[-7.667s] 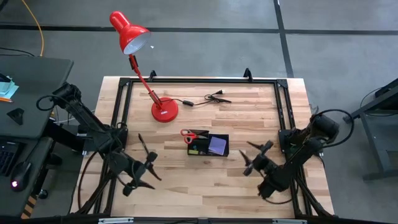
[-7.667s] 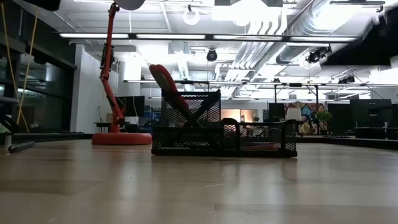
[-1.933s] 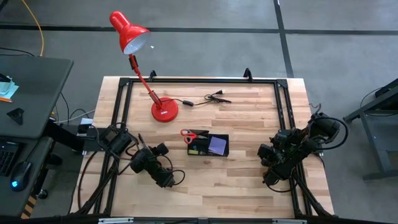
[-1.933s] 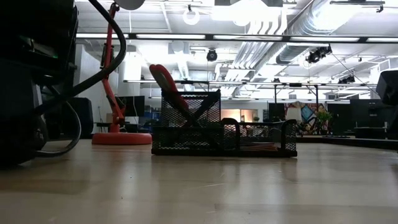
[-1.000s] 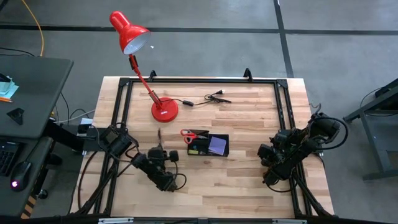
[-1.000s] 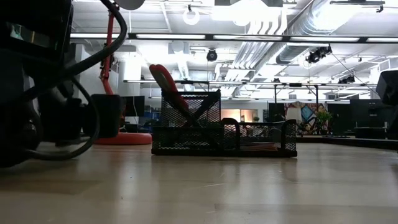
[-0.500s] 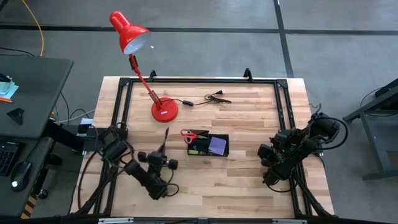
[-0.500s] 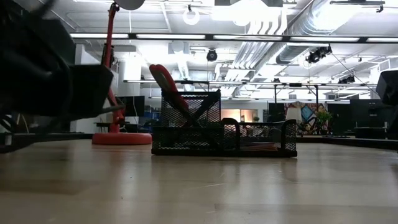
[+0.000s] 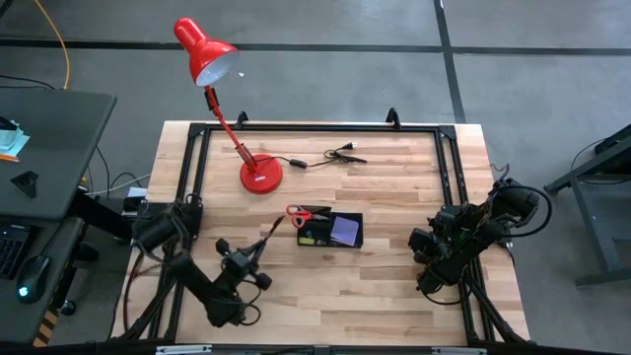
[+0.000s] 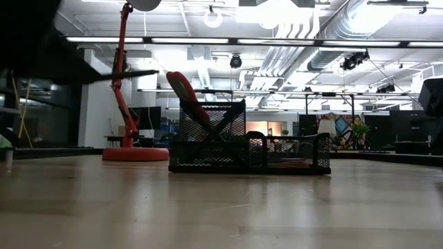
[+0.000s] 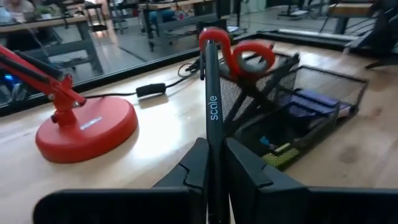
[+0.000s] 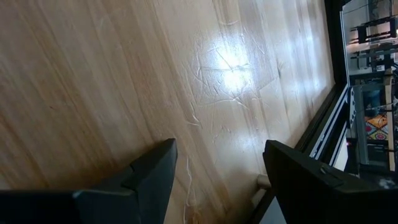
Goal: Pick and place office supplies into organizer
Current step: Put the black pen into the black desk organizer
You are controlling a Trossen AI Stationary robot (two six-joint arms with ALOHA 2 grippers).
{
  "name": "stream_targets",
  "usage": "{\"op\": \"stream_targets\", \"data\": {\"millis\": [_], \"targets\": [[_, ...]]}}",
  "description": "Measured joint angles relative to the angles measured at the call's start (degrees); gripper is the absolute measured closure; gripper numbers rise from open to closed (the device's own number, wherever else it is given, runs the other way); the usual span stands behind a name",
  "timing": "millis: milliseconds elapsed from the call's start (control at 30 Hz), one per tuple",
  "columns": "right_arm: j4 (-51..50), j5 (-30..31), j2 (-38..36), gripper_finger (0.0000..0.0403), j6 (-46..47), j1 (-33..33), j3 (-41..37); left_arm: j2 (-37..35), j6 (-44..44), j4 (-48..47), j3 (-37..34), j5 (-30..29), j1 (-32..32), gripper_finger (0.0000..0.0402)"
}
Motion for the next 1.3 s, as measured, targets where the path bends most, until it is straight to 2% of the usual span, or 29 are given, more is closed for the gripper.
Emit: {"op": "stream_targets", "data": {"millis": [167,333,400,567,667,800,1100,1300], "targets": [[0.0,0.0,0.0,0.0167,0.0,0.0,0.0,-6.9,0.8,0.1,-4.8,-1.6,-1.2,0.0383],[0.0,0.0,0.0,0.0167,0.0,0.0,0.0,-13.0,2.2,0.0,-8.4,-8.9,-0.4,0.038],[0.0,0.0,0.0,0.0166,0.0,0.0,0.0,-13.8,3.4,0.0,-8.6,-13.7,1.4,0.0377],[0.0,0.0,0.0,0.0166,0.0,0.0,0.0,-14.6,3.2,1.1,-8.2,-14.9,5.6,0.0383],[0.0,0.0,0.0,0.0167,0.0,0.0,0.0,-14.9,5.8,2.4,-7.7,-18.7,6.2,0.0384],[0.0,0.0,0.0,0.0167,0.0,0.0,0.0,-15.1,9.4,3.0,-7.8,-18.7,6.2,0.0376],[0.0,0.0,0.0,0.0167,0.0,0.0,0.0,-16.2,10.0,3.1,-7.8,-18.6,5.2,0.0376],[0.0,0.0,0.0,0.0167,0.0,0.0,0.0,-16.2,10.0,5.1,-7.8,-18.6,2.3,0.0379]]}}
